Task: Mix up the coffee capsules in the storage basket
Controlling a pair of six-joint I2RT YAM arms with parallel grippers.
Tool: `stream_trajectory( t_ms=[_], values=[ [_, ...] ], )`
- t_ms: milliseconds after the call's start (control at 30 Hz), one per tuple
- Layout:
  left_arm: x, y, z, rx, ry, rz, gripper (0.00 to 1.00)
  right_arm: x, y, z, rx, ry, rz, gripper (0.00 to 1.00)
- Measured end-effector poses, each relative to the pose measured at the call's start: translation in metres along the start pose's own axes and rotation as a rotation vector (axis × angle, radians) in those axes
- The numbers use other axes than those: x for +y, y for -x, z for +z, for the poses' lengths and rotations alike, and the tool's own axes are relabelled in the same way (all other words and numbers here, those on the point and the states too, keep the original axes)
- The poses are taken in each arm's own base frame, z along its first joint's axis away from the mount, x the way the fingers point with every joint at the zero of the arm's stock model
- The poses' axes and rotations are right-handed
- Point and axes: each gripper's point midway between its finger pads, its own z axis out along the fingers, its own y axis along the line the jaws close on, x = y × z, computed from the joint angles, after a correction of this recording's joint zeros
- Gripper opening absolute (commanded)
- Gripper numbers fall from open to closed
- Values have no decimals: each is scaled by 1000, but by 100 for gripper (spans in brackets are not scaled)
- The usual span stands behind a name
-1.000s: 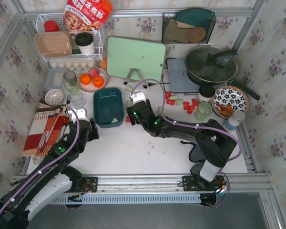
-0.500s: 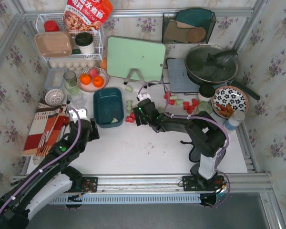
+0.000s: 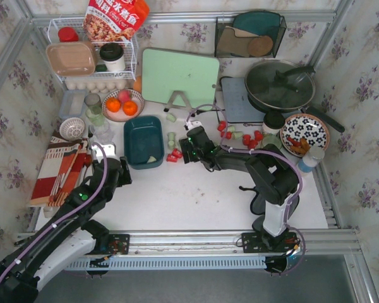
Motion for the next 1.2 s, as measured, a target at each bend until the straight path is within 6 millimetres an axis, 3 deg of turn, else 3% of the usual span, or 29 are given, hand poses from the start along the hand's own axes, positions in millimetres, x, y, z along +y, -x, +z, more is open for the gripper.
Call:
stream_trajectory(
  t_ms=[233,367,433,600,700,800,967,1100,1200],
  values=[
    [0,-1,1,6,2,4,66,0,-3,4,20,26,8,60],
    [0,-2,1,9,3,5,66,4,-6,4,31,48,2,43],
    [0,-2,2,8,3,5,66,5,-5,3,30,50,3,40],
    [-1,-1,2,4,1,3,66,13,20,-16,-22,71,5,40],
    [-1,-1,2,7,0,4,66,32,50,-33,-95,116,0,40],
    [-2,-2,3,12,-1,6,66,64,78,-45,-161,182,-16,41],
    [-3,-3,3,17,-4,8,66,128,108,-39,-232,296,-78,44],
    [-3,0,2,6,-8,2,66,163,100,-16,-205,328,-137,49],
    [-3,3,-1,-7,-14,-5,66,167,85,-2,-166,295,-169,57]
  ],
)
